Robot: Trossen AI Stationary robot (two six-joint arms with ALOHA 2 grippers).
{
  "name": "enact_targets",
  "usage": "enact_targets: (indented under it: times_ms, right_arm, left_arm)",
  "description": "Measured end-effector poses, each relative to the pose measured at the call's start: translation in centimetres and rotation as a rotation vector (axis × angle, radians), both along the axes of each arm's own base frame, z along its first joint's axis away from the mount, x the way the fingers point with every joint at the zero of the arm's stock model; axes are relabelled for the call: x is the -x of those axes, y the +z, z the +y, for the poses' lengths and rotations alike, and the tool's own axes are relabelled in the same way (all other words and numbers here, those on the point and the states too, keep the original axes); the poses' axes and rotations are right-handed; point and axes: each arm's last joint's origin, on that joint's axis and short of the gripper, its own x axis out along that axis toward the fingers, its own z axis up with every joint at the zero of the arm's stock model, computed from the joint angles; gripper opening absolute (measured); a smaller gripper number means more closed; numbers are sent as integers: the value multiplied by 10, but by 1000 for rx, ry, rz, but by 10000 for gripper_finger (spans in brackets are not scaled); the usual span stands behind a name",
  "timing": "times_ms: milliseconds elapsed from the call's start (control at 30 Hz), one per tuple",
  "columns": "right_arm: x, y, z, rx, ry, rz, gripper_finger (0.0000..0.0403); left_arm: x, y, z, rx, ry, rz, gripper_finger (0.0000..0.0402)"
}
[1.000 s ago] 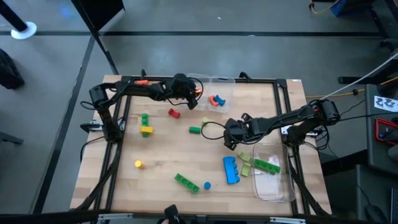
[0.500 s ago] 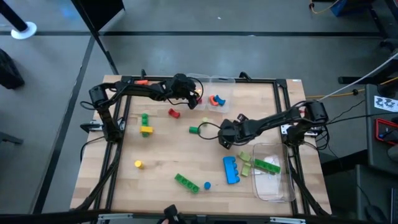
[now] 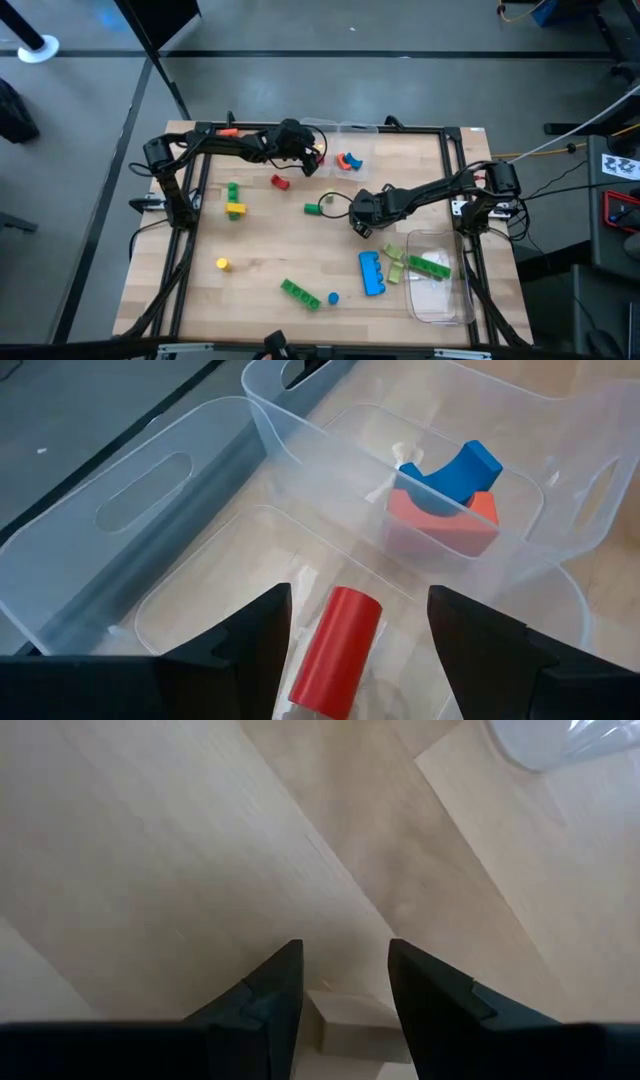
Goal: Sort blocks by size
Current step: Put the brown arch block into the right transparent bin
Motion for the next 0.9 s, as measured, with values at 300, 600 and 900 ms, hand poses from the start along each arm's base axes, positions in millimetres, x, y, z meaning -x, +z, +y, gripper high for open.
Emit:
enact_targets:
  times_ms: [300,600,900]
  right_arm:
    - [-5,18,1,16,96,36,150]
    - [-3,39,1,29,480,295,150]
    - [-2,39,4,-29,793,367,150]
  left_arm:
    - [-1,0,-1,-7,-8,2,221]
    - [-1,0,-1,-9,-10,3,221]
    - [-1,0,-1,-9,-10,3,221]
